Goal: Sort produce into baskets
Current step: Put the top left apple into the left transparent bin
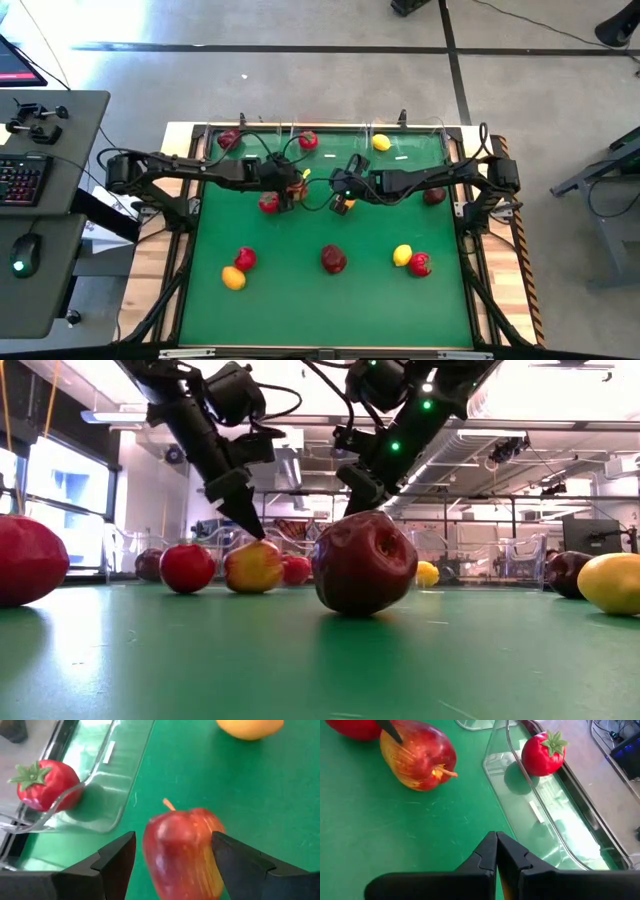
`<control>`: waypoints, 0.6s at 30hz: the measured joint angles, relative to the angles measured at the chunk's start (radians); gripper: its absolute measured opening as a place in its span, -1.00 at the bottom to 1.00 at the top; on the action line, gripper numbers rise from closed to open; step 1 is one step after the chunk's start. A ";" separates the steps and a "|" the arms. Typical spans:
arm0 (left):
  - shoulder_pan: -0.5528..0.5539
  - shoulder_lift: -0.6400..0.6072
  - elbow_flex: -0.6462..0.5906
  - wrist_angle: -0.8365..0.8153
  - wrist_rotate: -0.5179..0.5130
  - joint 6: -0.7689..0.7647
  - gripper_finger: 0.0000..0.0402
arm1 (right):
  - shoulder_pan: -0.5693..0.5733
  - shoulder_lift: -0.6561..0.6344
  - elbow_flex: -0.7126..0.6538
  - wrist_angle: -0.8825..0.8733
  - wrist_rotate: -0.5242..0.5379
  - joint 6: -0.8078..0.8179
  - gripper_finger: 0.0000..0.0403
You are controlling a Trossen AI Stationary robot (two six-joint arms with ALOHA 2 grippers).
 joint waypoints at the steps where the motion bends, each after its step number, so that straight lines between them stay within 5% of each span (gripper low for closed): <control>1: -0.003 0.000 0.012 -0.013 -0.002 -0.003 0.16 | 0.000 0.000 0.000 0.000 0.000 0.000 -1.00; 13: -0.058 -0.073 0.144 -0.193 -0.017 0.033 -0.93 | 0.000 0.000 0.000 -0.008 -0.003 0.000 -1.00; 18: -0.058 -0.064 0.146 -0.263 -0.030 0.039 -0.69 | 0.000 0.000 0.000 -0.008 -0.003 0.000 -1.00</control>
